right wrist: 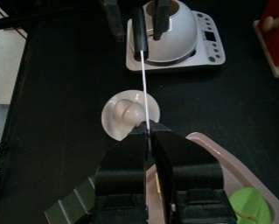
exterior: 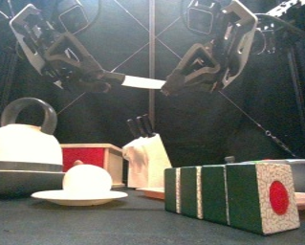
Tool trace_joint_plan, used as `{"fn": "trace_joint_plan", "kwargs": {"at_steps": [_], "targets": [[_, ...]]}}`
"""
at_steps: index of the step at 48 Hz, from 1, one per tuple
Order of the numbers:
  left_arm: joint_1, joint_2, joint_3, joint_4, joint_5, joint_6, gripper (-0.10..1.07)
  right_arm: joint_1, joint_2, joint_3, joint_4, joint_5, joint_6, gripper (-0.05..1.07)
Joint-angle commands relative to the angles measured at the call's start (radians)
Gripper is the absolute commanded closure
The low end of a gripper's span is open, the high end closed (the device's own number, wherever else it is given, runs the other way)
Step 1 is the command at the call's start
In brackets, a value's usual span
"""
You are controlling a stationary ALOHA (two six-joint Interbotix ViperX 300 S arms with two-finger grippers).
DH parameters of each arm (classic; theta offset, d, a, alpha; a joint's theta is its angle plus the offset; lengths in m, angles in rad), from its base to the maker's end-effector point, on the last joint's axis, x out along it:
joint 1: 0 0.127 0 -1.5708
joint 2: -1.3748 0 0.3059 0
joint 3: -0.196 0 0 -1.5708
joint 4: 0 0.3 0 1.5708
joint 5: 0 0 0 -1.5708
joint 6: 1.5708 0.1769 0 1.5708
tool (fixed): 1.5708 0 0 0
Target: Regrasp knife
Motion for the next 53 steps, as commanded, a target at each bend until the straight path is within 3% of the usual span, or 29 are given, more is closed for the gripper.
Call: {"fn": "trace_joint_plan", "kwargs": {"at_steps": [1, 26, 38, 53], "targets": [[0.003, -0.005, -0.026, -0.002, -0.009, 0.002, 0.22, -0.002, -0.015, -0.023, -0.003, 0.003, 0.0, 0.67], [0.005, -0.003, -0.008, 0.0, -0.008, 0.003, 0.49, -0.002, -0.009, -0.023, -0.002, 0.003, 0.0, 0.67], [-0.002, -0.003, 0.064, 0.002, -0.009, 0.003, 0.5, 0.005, 0.012, -0.051, 0.032, 0.006, 0.005, 0.67], [-0.005, -0.003, 0.094, 0.029, -0.009, 0.006, 0.5, 0.0, 0.156, -0.141, 0.123, -0.074, 0.0, 0.67]]}}
